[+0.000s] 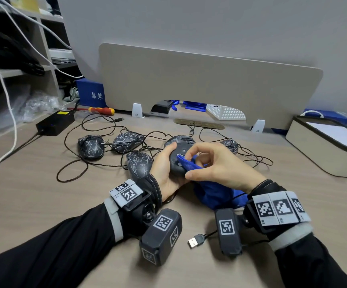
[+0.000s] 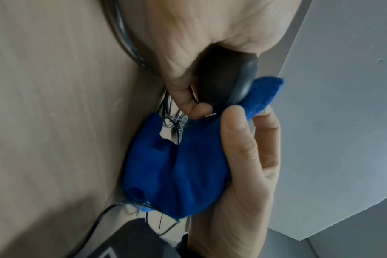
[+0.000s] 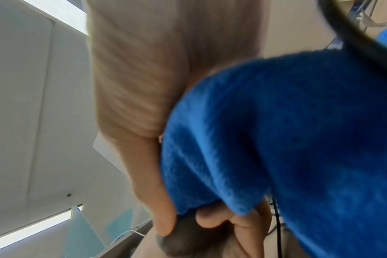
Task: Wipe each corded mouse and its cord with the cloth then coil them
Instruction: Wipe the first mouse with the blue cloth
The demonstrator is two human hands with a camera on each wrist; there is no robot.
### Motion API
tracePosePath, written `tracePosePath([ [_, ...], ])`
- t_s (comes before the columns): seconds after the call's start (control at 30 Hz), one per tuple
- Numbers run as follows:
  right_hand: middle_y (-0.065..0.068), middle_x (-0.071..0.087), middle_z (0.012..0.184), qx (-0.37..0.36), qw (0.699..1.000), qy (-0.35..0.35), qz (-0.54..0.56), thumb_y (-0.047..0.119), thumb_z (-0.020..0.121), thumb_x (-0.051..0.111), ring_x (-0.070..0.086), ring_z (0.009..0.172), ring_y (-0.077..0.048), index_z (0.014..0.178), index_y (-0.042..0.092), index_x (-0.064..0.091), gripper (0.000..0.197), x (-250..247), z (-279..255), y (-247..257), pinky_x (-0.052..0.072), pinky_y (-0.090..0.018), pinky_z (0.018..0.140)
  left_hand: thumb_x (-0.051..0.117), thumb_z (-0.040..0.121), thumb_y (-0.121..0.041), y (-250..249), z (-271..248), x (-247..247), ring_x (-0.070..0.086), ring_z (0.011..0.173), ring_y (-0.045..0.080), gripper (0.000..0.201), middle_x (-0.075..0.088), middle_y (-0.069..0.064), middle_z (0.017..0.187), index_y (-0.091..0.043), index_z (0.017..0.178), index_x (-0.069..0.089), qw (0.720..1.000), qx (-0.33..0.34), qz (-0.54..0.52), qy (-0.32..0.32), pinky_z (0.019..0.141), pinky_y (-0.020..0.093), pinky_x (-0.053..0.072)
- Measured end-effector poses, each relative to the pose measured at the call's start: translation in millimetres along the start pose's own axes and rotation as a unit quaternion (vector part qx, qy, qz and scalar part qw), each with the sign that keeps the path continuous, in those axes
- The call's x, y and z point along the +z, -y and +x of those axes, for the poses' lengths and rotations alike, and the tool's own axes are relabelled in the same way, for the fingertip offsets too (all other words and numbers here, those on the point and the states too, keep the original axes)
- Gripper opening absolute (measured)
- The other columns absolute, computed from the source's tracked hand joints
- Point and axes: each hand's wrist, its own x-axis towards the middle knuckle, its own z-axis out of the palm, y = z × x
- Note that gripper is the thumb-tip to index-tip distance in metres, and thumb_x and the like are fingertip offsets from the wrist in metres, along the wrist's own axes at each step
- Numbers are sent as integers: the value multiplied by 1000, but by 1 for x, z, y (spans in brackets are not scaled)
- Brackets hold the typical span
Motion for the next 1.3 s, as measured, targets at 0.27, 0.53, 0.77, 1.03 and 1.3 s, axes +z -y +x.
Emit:
tracePosePath([
  [0.27, -1, 57, 60, -33, 999, -8, -10, 3, 81, 78, 50, 58, -7, 83, 16, 65, 19, -1, 0, -4, 44, -22, 61, 54, 96, -44, 1, 2, -1, 71, 82, 30, 57, 67, 21, 113, 0, 134, 56, 1000, 6, 20, -8, 66, 37, 62],
  [0.53, -13, 73, 81, -55, 996, -59, 25, 11, 84, 78, 62, 72, -12, 86, 28, 80, 18, 3, 3, -5, 53, -37, 71, 42, 100, -49, 4, 2, 0, 67, 85, 26, 50, 72, 13, 91, -6, 104, 67, 994, 35, 101, 11, 82, 38, 50],
  [0.77, -10, 72, 81, -55, 998, -39, 9, 7, 90, 71, 61, 75, -10, 96, 20, 80, 17, 4, 3, -3, 51, -31, 73, 42, 101, -49, 5, 0, 1, 69, 69, 24, 56, 71, 10, 76, -5, 80, 72, 994, 26, 106, 16, 72, 36, 51],
  [1.03, -10, 72, 77, -8, 997, -75, 9, -2, 89, 68, 62, 71, -13, 81, 20, 75, 24, -8, 1, -7, 51, -33, 72, 46, 99, -47, 2, 3, 1, 66, 74, 25, 45, 71, 11, 87, -8, 110, 66, 997, 44, 43, -34, 58, 31, 55],
  [1.3, 2, 70, 77, -29, 978, -192, 75, 0, 89, 69, 61, 73, -10, 81, 17, 69, 19, 0, 9, -13, 49, -25, 73, 59, 93, -42, -2, -1, -1, 62, 68, 18, 36, 67, 8, 82, -7, 92, 68, 999, 20, -20, 22, 43, 20, 47],
])
